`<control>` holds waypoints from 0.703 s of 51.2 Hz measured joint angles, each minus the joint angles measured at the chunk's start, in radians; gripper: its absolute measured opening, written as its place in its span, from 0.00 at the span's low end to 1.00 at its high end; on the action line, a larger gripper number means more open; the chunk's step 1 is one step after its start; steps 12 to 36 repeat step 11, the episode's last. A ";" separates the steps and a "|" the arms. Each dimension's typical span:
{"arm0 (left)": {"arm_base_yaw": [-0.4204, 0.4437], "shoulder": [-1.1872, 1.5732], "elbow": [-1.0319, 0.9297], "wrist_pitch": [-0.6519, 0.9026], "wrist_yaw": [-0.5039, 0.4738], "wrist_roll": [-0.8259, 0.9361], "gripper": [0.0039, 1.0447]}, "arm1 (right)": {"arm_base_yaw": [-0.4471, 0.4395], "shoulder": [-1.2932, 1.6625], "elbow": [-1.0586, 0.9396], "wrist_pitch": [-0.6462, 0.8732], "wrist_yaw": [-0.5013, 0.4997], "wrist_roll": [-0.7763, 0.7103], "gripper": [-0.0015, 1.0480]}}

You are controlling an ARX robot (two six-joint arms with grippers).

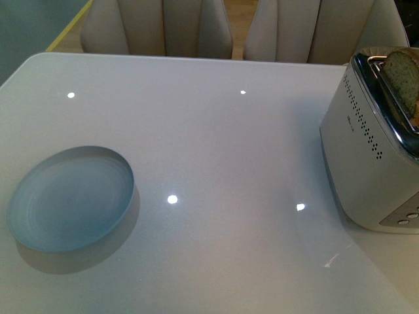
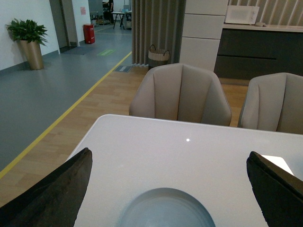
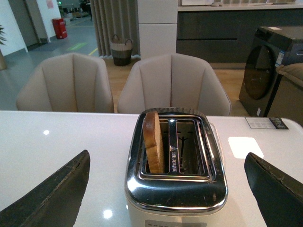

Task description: Left arm holds plate, right arm toasts bread

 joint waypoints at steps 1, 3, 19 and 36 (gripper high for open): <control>0.000 0.000 0.000 0.000 0.000 0.000 0.93 | 0.000 0.000 0.000 0.000 0.000 0.000 0.91; 0.000 0.000 0.000 0.000 0.000 0.000 0.93 | 0.000 0.000 0.000 0.000 0.000 0.000 0.91; 0.000 0.000 0.000 0.000 0.000 0.000 0.93 | 0.000 0.000 0.000 0.000 0.000 0.000 0.91; 0.000 0.000 0.000 0.000 0.000 0.000 0.93 | 0.000 0.000 0.000 0.000 0.000 0.000 0.91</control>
